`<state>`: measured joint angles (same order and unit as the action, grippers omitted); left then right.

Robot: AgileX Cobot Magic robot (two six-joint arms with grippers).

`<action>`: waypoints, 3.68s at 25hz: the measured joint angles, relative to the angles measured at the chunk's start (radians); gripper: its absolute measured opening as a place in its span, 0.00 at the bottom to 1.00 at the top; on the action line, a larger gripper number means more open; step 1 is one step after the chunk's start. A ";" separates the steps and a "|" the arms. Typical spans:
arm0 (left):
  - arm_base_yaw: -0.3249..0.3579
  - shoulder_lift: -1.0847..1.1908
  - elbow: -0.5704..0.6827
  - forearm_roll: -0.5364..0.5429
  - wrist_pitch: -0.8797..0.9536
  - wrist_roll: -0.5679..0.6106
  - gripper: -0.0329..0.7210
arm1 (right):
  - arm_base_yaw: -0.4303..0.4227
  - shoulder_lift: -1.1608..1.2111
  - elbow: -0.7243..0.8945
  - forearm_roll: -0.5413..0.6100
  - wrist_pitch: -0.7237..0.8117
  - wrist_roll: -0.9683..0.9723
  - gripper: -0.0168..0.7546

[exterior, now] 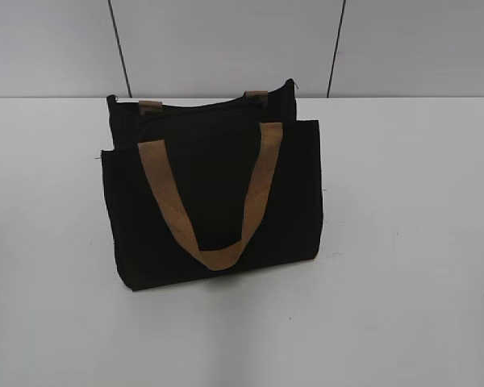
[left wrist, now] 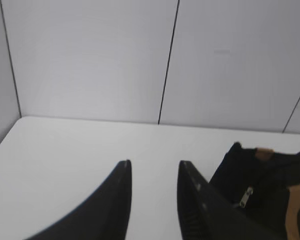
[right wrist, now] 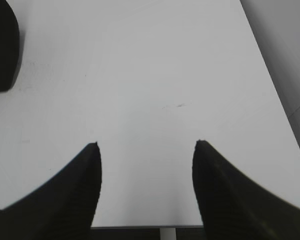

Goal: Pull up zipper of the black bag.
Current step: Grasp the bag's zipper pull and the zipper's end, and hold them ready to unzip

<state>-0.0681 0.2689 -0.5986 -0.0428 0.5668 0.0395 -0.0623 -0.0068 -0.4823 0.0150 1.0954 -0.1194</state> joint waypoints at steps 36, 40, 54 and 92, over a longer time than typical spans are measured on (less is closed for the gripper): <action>-0.229 0.999 0.347 0.169 -1.316 -0.144 0.52 | 0.000 0.000 0.000 0.001 0.001 0.000 0.61; -0.229 1.075 0.347 0.211 -1.419 -0.144 0.52 | 0.000 0.000 0.000 0.001 0.001 0.000 0.61; -0.229 1.395 0.347 0.242 -1.527 -0.145 0.45 | 0.000 0.000 0.000 0.001 0.001 0.000 0.61; -0.134 1.628 0.133 0.585 -1.589 -0.107 0.56 | 0.000 0.000 0.000 0.001 0.001 0.000 0.61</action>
<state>-0.2018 1.8969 -0.4657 0.5417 -1.0225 -0.0670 -0.0623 -0.0068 -0.4823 0.0160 1.0961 -0.1194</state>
